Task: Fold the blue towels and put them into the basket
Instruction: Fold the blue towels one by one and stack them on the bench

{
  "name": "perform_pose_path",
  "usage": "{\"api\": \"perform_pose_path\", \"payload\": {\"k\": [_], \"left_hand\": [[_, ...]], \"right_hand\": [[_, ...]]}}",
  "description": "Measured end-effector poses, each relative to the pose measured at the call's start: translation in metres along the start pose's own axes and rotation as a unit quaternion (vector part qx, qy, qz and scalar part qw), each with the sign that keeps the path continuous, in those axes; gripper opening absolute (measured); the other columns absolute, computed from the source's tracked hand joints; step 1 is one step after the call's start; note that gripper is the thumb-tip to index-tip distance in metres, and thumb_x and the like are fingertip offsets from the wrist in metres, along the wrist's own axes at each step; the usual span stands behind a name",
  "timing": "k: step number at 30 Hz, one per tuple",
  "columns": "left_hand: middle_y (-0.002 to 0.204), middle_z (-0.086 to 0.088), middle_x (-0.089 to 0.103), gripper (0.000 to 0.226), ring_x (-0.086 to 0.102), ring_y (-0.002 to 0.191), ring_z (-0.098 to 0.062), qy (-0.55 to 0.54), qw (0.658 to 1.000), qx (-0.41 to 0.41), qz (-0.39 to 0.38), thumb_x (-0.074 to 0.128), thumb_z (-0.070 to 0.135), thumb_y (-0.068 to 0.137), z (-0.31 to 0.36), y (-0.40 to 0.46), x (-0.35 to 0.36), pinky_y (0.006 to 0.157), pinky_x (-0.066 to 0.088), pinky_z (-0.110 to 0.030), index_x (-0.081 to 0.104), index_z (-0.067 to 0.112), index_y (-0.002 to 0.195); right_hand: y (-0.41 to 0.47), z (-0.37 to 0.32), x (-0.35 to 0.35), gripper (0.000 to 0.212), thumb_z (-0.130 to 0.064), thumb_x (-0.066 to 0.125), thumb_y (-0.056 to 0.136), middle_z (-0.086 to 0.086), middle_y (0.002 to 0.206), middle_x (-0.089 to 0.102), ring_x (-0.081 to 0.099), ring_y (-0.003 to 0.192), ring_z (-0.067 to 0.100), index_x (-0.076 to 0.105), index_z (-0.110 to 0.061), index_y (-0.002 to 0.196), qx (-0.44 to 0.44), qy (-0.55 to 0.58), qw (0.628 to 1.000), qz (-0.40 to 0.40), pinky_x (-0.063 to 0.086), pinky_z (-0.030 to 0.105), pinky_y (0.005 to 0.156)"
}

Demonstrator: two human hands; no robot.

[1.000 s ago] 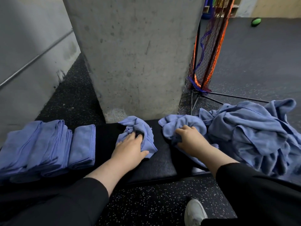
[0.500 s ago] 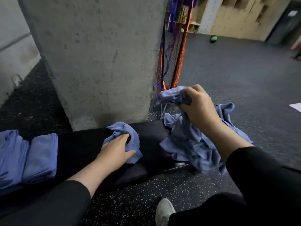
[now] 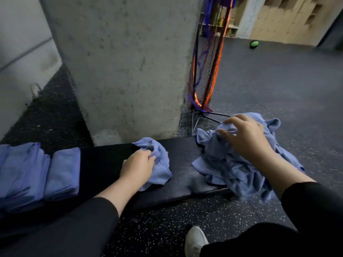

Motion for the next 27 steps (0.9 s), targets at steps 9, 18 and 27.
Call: {"api": "perform_pose_path", "payload": {"k": [9, 18, 27], "left_hand": [[0.067, 0.011, 0.061, 0.023, 0.053, 0.062, -0.007, -0.343, 0.935, -0.038, 0.079, 0.053, 0.027, 0.102, -0.022, -0.009, -0.071, 0.060, 0.042, -0.026, 0.068, 0.015, 0.089], [0.078, -0.017, 0.067, 0.047, 0.057, 0.069, -0.023, -0.343, 0.935, 0.001, 0.094, 0.064, 0.049, 0.088, -0.051, -0.019, -0.124, 0.068, 0.050, -0.044, 0.069, 0.003, 0.082], [0.064, -0.001, 0.040, 0.034, 0.033, 0.061, -0.010, -0.353, 0.905, -0.032, 0.234, 0.062, 0.024, 0.099, -0.085, -0.019, -0.166, 0.053, 0.028, -0.027, 0.056, -0.001, 0.076]], "right_hand": [[-0.018, -0.165, 0.103, 0.057, -0.038, 0.069, 0.092, -0.010, 0.143, 0.053, 0.050, 0.132, 0.009, 0.050, -0.027, 0.144, -0.085, 0.246, 0.943, -0.207, 0.040, 0.026, 0.105], [-0.027, -0.249, 0.126, 0.012, -0.028, 0.073, 0.090, -0.015, 0.088, 0.071, 0.065, 0.083, -0.001, 0.070, -0.024, 0.102, -0.099, 0.433, 0.820, -0.361, 0.051, 0.017, 0.079], [0.008, -0.233, 0.115, 0.008, -0.014, 0.063, 0.085, -0.007, 0.076, 0.065, 0.057, 0.070, 0.012, 0.063, -0.019, 0.091, -0.075, 0.268, 0.942, -0.189, 0.041, 0.022, 0.059]]}}
Point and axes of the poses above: each hand's wrist, its own y-axis towards the middle knuckle, its own x-axis out of the palm, z = x × y, the point moved 9 cm from there along y, towards the middle knuckle
